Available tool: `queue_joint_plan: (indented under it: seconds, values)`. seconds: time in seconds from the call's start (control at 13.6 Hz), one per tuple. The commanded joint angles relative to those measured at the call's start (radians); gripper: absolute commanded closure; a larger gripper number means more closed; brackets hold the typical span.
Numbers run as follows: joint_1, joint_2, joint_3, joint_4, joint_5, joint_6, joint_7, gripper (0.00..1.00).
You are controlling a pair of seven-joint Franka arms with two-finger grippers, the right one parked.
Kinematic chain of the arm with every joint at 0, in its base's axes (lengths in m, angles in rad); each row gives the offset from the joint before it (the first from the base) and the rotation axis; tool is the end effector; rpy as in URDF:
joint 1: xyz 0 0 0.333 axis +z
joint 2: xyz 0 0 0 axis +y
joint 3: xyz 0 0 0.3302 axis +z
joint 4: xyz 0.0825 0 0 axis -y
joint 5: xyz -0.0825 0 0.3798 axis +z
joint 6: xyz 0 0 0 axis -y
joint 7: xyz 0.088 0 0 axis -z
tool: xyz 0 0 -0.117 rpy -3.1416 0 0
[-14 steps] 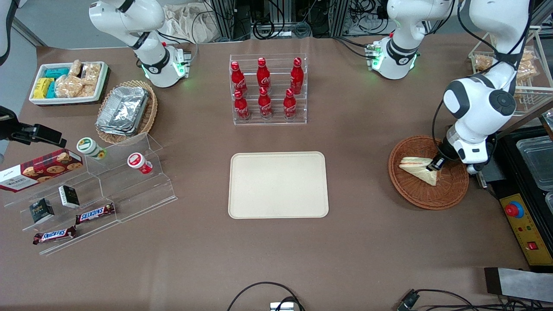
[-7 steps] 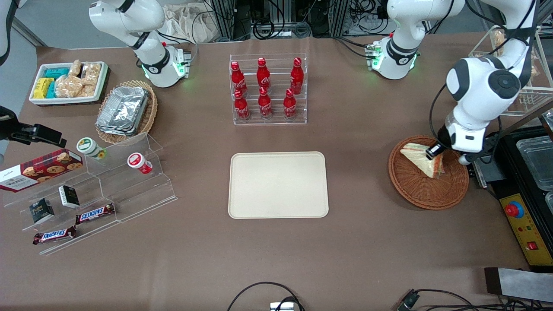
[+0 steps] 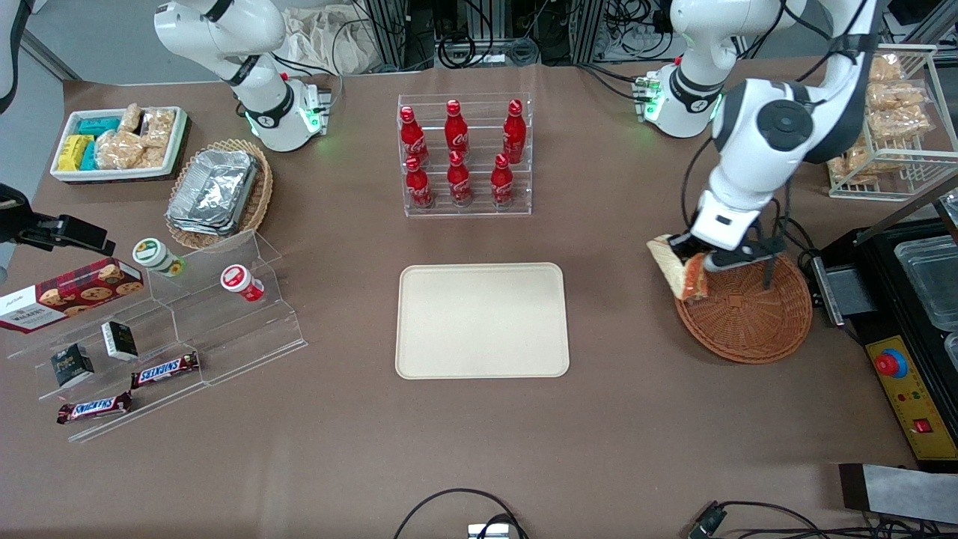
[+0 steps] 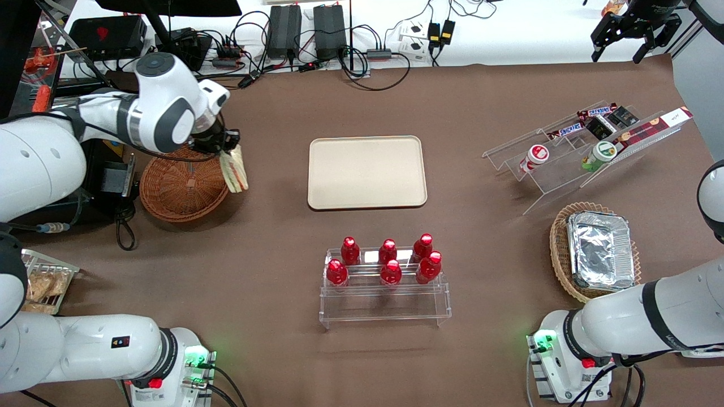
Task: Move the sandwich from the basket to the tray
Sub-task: 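Lift the sandwich and carry it with the left gripper to the tray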
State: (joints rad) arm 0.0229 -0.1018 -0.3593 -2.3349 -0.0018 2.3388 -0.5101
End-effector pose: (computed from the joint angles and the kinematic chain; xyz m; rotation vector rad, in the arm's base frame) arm 0.4706 -0.1659 0.3911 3.1160 0.2731 0.1638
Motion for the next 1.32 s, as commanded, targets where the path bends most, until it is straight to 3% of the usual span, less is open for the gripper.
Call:
queue_joint_plan:
  seconds: [0.0,0.44,0.66,1.03,1.25]
  values:
    - [0.005,0.013,-0.071,0.064,0.013,-0.053,0.015,0.94]
    - [0.005,0.195,-0.207,0.228,0.023,-0.046,0.004,0.89]
    - [0.005,0.319,-0.265,0.313,0.144,-0.046,-0.007,0.87]
    - [0.002,0.496,-0.322,0.434,0.304,-0.047,-0.206,0.87]
    - [-0.064,0.598,-0.316,0.537,0.358,-0.053,-0.277,0.88]
